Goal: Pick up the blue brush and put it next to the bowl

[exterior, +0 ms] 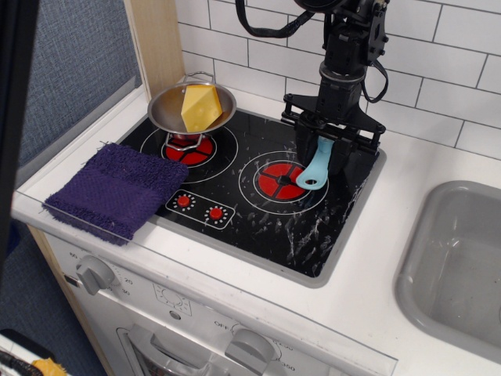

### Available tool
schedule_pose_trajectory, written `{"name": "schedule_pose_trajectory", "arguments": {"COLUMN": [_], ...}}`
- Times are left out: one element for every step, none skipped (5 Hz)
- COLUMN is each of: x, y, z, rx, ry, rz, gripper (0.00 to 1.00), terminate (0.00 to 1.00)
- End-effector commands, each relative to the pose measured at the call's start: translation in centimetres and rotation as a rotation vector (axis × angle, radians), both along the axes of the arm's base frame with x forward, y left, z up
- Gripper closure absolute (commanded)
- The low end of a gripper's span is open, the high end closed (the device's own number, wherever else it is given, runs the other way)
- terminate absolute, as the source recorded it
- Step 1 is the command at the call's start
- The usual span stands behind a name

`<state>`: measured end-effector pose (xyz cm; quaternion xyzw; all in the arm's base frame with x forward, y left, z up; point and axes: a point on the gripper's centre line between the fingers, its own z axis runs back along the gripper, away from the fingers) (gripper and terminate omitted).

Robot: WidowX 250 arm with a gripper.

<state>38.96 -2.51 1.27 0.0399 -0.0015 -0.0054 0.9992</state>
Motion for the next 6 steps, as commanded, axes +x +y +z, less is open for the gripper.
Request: {"name": "schedule_pose_trajectory", "arguments": {"x": [0.3,0.0,-1.0,-1.4,-1.4,-1.4], "y": [0.4,0.8,1.8,2.7,2.7,2.7], "z": [4.9,8.6,9.7,9.1,9.1,9.1], "rx": [-0.039,-0.082,-0.107,-0.062,-0.062,-0.062], "ry": [-0.119,-0.21,-0.226,-0.19,-0.19,-0.19], "rz": [-0.036,-0.036,-0.035,-0.11,-0.11,-0.11], "gripper": [0.0,0.0,0.0,0.0,0.0,0.0], "terminate": [0.0,0.0,0.0,0.0,0.0,1.0]}}
